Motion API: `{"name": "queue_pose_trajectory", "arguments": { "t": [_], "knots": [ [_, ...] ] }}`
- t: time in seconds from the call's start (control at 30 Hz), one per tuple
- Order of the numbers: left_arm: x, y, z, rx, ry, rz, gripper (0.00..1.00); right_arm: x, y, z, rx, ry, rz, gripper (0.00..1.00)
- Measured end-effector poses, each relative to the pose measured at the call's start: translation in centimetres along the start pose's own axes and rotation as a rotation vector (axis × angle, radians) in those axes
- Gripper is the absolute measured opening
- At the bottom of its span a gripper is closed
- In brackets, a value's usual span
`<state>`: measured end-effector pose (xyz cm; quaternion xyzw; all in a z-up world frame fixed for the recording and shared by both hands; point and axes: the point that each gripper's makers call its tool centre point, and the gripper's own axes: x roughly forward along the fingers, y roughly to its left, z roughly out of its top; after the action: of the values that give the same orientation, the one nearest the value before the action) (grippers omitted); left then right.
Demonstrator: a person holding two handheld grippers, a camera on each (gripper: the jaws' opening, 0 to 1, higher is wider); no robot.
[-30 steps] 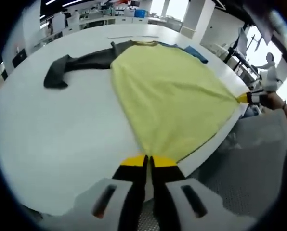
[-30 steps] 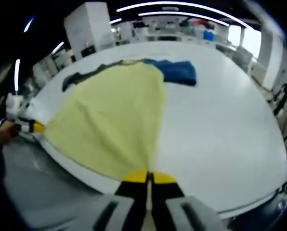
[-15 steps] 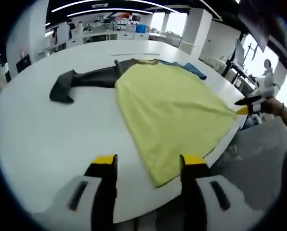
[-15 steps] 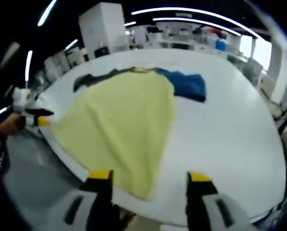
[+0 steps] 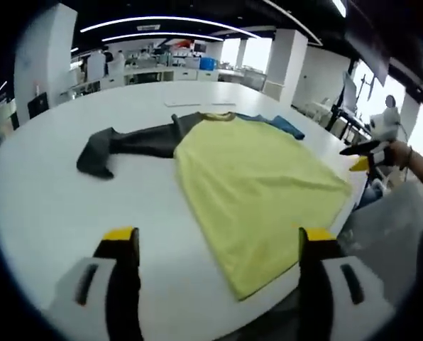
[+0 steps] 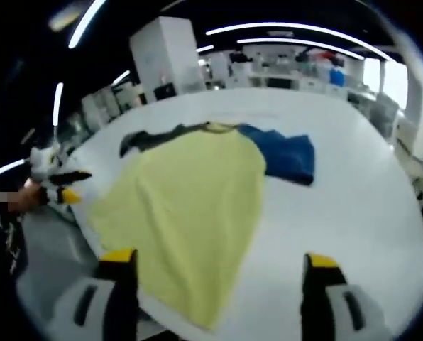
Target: Fold the garment on the visible template until the final outline fits inside the template.
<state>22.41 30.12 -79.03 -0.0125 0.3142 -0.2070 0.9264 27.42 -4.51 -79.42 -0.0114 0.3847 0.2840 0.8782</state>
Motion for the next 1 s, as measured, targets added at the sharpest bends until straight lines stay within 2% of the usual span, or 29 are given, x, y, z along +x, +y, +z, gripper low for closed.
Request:
{"name": "queue_pose_trajectory", "arguments": {
  "t": [0.13,0.3,0.47,0.53,0.8,1.0],
  "knots": [
    [0.0,0.1,1.0,0.020,-0.017,0.000,0.99,0.7,-2.1,2.2,0.038,-0.064,-0.003,0.96],
    [0.1,0.4,2.1,0.037,-0.043,0.008,0.99,1.5,-4.4,4.2,0.076,-0.097,-0.009,0.94],
    [0.3,1.0,2.5,0.035,-0.051,0.018,0.99,3.1,-8.4,6.0,0.113,-0.132,-0.034,0.85],
    [0.4,1.1,2.6,0.033,-0.055,0.022,0.99,3.7,-9.4,6.7,0.126,-0.145,-0.042,0.80],
    [0.3,1.2,3.0,0.041,-0.073,0.031,0.99,6.0,-12.1,8.6,0.143,-0.125,-0.086,0.62],
    [0.3,1.6,2.7,0.047,-0.066,0.021,0.99,8.2,-14.2,8.7,0.148,-0.087,-0.131,0.46]
  ]
}}
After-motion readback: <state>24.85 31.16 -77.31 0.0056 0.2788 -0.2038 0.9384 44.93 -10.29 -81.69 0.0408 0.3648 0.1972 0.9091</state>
